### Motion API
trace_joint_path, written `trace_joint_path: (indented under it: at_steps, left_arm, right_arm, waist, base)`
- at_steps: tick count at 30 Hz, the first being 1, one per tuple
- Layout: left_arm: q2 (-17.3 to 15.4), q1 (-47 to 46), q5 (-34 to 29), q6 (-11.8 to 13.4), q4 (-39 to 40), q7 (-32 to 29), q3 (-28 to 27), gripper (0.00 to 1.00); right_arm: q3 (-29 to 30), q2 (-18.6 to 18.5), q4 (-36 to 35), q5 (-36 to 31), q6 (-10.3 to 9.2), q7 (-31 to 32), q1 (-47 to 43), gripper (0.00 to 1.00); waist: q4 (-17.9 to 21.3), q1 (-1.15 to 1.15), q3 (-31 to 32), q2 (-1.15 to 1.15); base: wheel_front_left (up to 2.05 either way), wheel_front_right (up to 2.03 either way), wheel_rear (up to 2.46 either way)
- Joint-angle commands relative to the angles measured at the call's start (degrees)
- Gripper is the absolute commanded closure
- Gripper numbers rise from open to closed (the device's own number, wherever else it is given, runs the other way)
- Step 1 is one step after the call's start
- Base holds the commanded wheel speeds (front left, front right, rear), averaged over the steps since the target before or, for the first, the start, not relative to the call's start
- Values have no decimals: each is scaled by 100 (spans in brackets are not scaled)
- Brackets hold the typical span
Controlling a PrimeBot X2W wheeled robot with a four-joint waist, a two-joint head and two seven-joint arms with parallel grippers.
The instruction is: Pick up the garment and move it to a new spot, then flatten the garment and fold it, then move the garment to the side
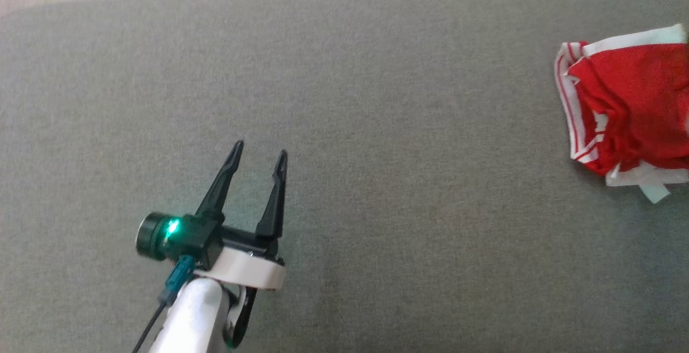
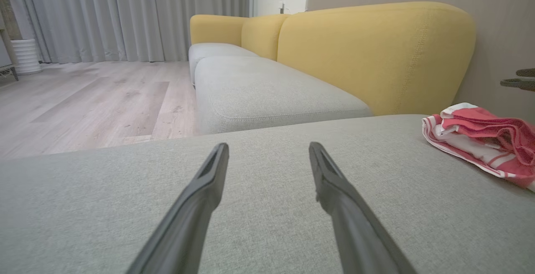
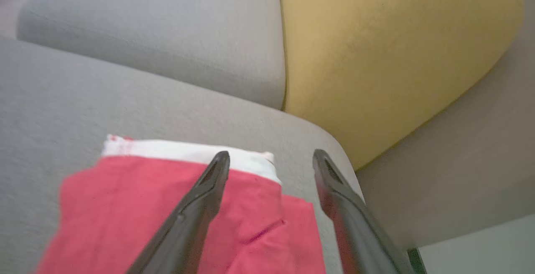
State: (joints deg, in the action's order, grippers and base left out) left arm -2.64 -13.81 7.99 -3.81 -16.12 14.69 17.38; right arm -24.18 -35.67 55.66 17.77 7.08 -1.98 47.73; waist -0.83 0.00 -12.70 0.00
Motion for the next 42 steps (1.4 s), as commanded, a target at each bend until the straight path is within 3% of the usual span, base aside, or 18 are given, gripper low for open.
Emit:
trace_joint_path:
  at_steps: [1, 9, 17, 20, 29, 42]
  left_arm:
    - [-24, 43, 12, 55, 194, 31, -251, 0]
    - [-24, 292, 140, 164, 568, 31, -523, 0]
    - [-24, 660, 327, 198, 762, 31, -623, 0]
    - [-24, 763, 402, 167, 781, 31, -626, 0]
    - [-24, 1034, 420, 116, 756, 31, -707, 0]
    - [-24, 1097, 243, 231, 831, 31, -730, 0]
  right_arm:
    - [76, 115, -250, -72, 41, -192, 50, 0]
    - [1060, 1162, -1151, -282, 41, -1001, -465, 0]
    - [1669, 2638, -2307, -402, 41, -1257, -1974, 0]
    - [1760, 3016, -2639, -489, 41, -1286, -2588, 0]
    - [1756, 3274, -3415, -591, 41, -1300, -3772, 0]
    - [1765, 3278, -3578, -543, 41, -1301, -3823, 0]
  waist:
    - [102, 0, 215, 0]
    - [215, 0, 661, 0]
    - [281, 0, 1005, 0]
    - [286, 0, 1104, 0]
    - [328, 0, 1220, 0]
    - [348, 0, 1197, 0]
  base:
    - [0, 0, 0]
    - [0, 0, 0]
    - [0, 0, 0]
    - [0, 0, 0]
    - [0, 0, 0]
    - [0, 0, 0]
